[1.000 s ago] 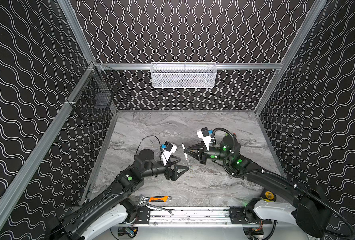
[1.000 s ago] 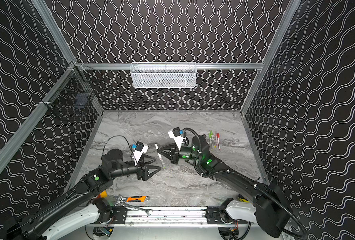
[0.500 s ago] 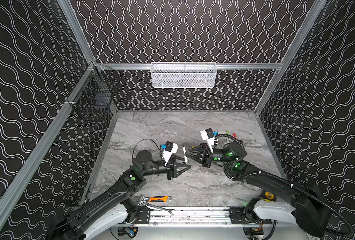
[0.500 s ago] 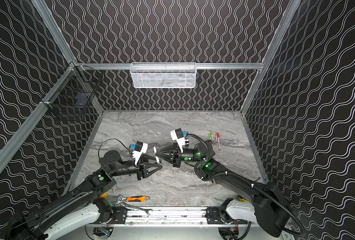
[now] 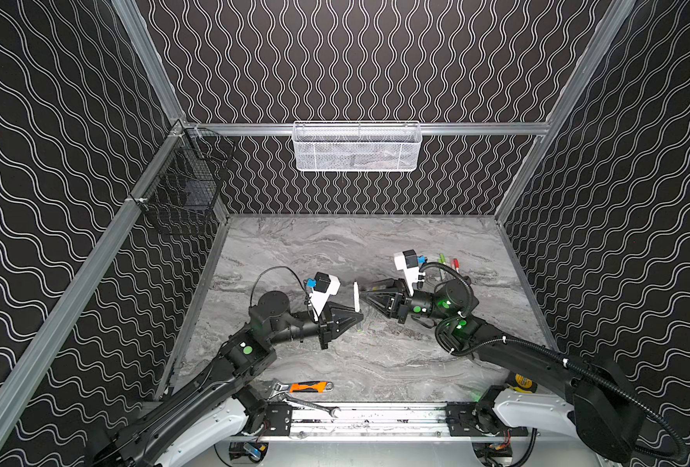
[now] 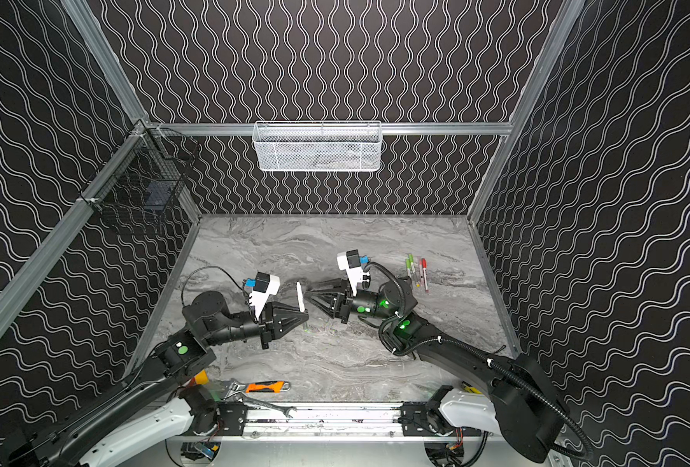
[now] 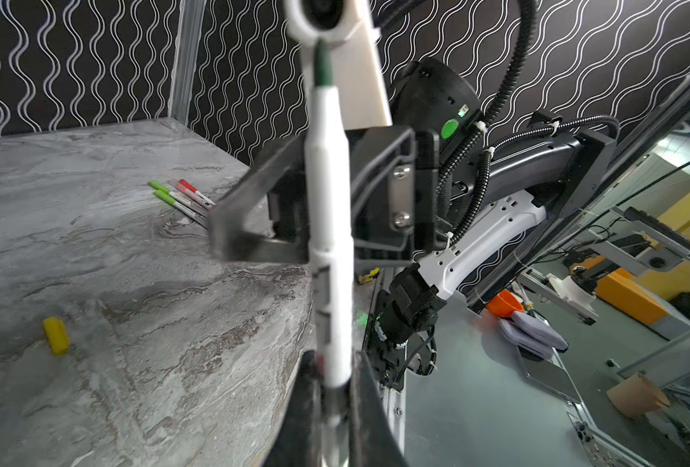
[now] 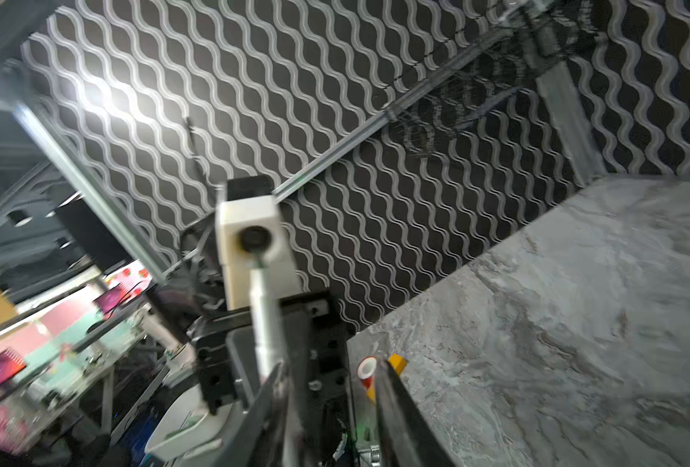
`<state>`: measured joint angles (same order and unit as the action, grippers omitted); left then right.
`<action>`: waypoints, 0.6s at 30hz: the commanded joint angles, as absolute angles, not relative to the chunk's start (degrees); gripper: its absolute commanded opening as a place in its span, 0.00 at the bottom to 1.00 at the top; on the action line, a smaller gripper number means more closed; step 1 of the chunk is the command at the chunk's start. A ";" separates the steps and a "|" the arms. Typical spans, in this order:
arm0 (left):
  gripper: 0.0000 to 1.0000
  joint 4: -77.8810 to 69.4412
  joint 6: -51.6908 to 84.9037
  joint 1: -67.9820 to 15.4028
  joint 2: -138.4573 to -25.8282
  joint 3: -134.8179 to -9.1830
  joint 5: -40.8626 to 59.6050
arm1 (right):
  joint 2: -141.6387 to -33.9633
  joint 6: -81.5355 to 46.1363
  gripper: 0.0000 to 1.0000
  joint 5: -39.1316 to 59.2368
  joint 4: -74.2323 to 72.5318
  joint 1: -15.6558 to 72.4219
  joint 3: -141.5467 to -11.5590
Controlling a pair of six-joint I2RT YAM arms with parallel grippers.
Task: Insert the pens into the pen caps
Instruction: 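Move the right gripper to the small yellow cap and grasp it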
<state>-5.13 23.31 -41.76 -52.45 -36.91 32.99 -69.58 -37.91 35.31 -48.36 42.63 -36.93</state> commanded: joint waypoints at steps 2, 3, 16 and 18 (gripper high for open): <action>0.00 10.21 19.34 -41.90 -50.97 -40.39 24.57 | -71.00 -35.48 0.50 21.96 -29.79 42.49 -40.50; 0.00 13.09 18.74 -41.84 -50.99 -41.46 23.76 | -71.66 -34.95 0.52 19.06 -25.12 42.39 -41.89; 0.00 33.08 7.29 -41.71 -50.39 -49.41 26.22 | -98.25 -29.93 0.56 -0.31 18.18 37.13 -66.93; 0.00 33.51 6.62 -41.66 -50.58 -49.19 27.49 | -102.07 -29.18 0.56 1.30 19.90 35.60 -69.66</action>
<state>31.46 10.07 -41.69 -50.30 -49.15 24.80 -99.18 -30.57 2.22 11.81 36.84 -67.22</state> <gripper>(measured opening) 0.095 0.564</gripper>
